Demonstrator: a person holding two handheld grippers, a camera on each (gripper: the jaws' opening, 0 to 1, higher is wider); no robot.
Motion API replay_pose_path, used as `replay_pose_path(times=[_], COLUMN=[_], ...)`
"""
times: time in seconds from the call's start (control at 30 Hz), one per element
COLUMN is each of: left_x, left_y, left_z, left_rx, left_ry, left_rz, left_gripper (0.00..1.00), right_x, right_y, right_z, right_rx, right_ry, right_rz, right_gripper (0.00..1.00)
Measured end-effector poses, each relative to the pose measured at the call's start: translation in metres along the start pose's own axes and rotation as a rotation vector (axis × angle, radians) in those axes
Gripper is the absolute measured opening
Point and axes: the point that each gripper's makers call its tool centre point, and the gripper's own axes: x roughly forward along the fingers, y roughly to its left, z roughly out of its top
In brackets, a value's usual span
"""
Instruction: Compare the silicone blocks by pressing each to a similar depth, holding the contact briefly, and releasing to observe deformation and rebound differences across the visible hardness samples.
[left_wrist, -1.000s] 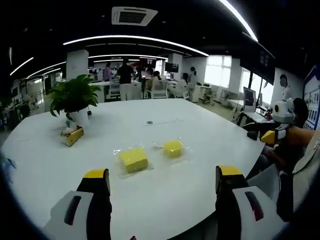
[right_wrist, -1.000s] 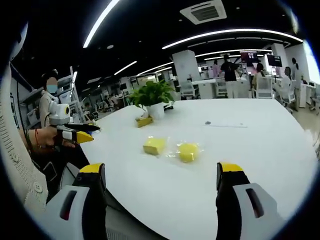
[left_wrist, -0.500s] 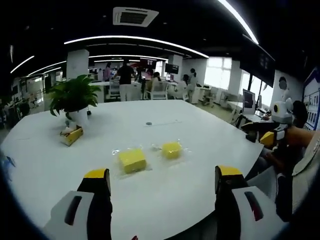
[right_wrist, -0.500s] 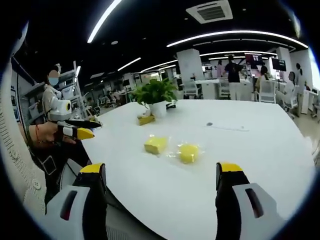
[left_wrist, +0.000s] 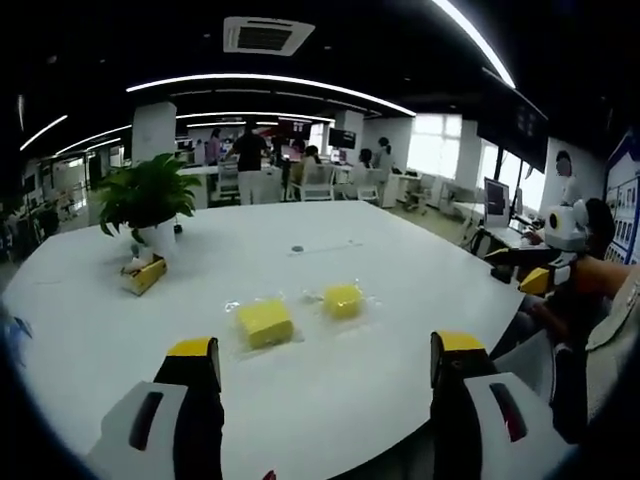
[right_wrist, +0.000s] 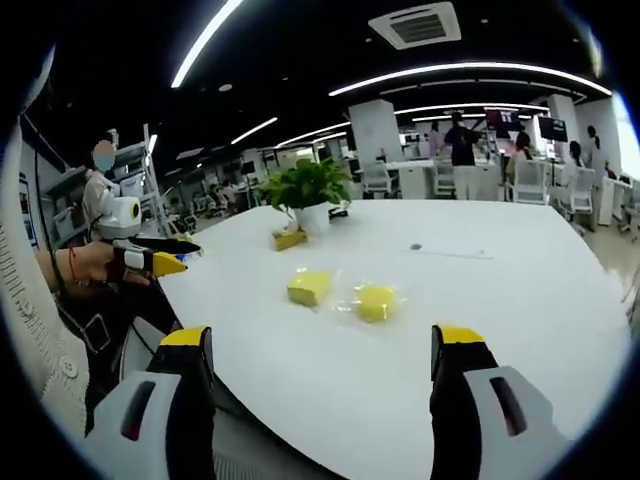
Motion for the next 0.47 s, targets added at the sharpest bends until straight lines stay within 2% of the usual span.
replay_pose_path(times=[0.27,0.47], left_x=[0.0004,-0.0019], left_y=[-0.0010,0.0042], left_z=[0.0018,-0.0034], left_rx=[0.003,-0.013], left_ry=[-0.015,-0.014], left_rz=[0.006,0.027], left_gripper=[0.86,0.85], right_x=[-0.0046,-0.0085], right_y=[-0.0047,-0.0075], right_z=[-0.0022,-0.0036], right_rx=[-0.002,0.009], right_ry=[-0.005,-0.014], right_rz=[-0.022,-0.040], right_gripper=[0.84,0.83])
